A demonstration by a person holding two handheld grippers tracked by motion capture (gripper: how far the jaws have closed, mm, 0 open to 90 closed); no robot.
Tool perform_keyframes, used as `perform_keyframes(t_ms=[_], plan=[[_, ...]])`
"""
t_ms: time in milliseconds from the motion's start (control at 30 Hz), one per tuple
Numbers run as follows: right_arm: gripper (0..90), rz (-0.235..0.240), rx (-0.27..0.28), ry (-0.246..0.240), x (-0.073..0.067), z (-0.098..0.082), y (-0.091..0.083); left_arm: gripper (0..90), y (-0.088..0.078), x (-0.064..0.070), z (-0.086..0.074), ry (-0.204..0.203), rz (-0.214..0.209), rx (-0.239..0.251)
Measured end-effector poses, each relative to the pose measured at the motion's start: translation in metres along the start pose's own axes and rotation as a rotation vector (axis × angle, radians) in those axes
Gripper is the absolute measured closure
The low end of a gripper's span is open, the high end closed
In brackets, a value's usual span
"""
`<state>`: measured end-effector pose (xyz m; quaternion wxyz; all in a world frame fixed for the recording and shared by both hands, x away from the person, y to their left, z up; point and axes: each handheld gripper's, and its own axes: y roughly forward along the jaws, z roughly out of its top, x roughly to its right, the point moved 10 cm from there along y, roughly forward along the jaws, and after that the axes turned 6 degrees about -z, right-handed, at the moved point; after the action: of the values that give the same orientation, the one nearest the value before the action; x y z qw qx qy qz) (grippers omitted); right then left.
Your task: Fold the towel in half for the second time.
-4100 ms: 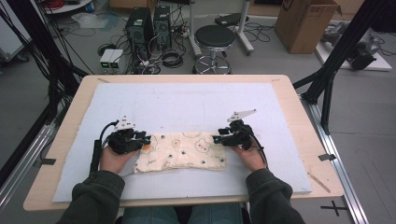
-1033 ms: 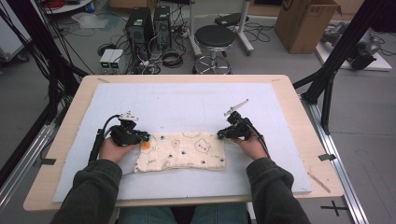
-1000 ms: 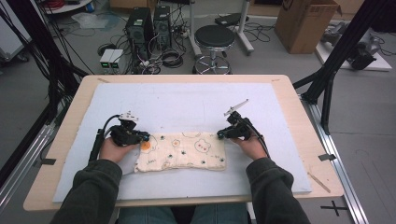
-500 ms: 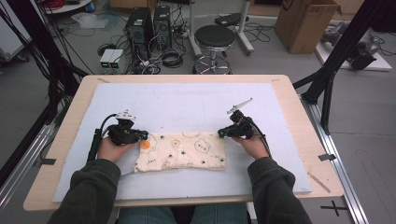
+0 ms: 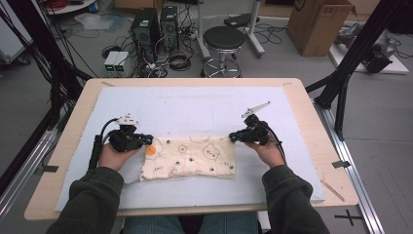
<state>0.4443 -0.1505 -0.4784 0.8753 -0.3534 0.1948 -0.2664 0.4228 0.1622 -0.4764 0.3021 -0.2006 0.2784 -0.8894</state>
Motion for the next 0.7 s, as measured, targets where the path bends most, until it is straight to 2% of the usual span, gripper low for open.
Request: perform_keyframes(t_ms=[167, 333, 500, 700], plan=[[84.6, 0.002, 0.022, -0.009, -0.004, 0.003, -0.006, 84.0, -0.005, 0.005, 0.003, 0.014, -0.004, 0.022], [84.6, 0.002, 0.038, -0.027, -0.010, 0.004, -0.010, 84.0, -0.008, 0.011, 0.003, 0.041, -0.002, 0.020], [84.6, 0.005, 0.026, -0.034, -0.013, -0.002, -0.010, 84.0, -0.012, 0.018, 0.002, 0.066, -0.006, 0.017], [84.6, 0.017, 0.038, -0.020, -0.015, -0.009, -0.011, 84.0, -0.014, 0.023, -0.005, 0.067, -0.008, 0.030]])
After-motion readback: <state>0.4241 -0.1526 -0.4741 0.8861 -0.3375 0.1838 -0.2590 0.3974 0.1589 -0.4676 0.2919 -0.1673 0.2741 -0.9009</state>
